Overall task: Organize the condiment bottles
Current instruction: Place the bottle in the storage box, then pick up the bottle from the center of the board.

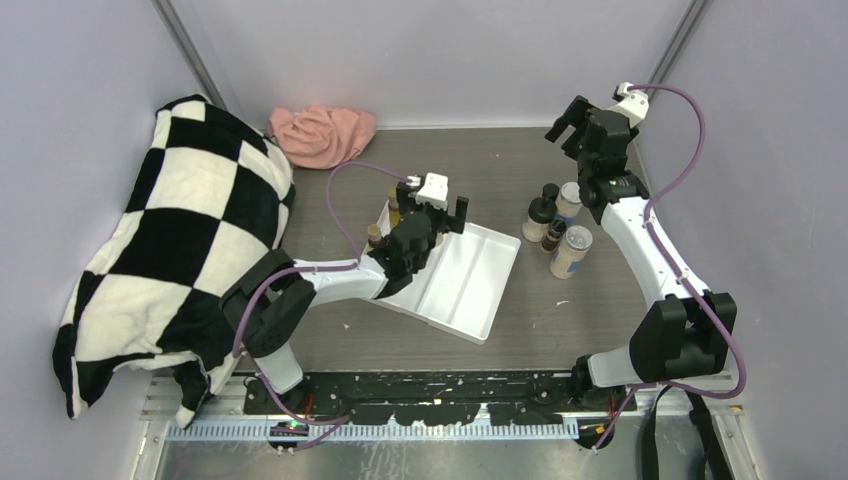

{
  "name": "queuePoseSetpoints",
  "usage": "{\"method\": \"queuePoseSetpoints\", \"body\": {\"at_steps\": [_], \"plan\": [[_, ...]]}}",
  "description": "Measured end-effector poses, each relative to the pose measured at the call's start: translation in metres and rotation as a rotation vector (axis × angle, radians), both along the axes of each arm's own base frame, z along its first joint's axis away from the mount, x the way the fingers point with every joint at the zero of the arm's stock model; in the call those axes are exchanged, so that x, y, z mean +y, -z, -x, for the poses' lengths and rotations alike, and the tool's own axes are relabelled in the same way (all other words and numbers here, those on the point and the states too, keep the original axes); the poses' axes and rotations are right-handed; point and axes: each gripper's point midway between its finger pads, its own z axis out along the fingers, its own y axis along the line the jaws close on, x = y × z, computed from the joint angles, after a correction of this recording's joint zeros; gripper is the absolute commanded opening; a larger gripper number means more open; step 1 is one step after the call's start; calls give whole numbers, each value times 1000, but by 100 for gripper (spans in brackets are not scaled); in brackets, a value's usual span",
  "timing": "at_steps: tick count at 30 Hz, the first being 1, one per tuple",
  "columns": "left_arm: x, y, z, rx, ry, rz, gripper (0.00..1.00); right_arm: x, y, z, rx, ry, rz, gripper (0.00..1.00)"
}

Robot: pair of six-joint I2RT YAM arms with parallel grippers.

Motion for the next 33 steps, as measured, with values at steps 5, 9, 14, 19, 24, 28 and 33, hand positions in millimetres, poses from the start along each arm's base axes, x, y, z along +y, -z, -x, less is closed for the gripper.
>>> {"method": "queuePoseSetpoints", "body": {"at_steps": [5, 9, 14, 19, 24, 28, 33], "plan": [[-27, -32, 1, -3, 119, -43, 100, -2, 0, 0, 0, 10, 3, 95], [-57, -55, 5, -4, 264, -85, 100, -4, -3, 0, -2, 17, 9, 95], [-97, -58, 10, 14, 449, -143, 100, -10, -24, -3, -32, 40, 26, 96], [-136, -25, 17, 103, 668, -203, 99, -22, -37, -11, -44, 76, 30, 96], [-158, -1, 22, 179, 827, -218, 96, -37, -30, -20, -20, 115, 35, 96], [-161, 5, 20, 216, 908, -189, 93, -44, -20, -23, 13, 131, 41, 96], [-162, 2, 13, 251, 986, -110, 93, -45, -15, -28, 28, 132, 49, 96]]}}
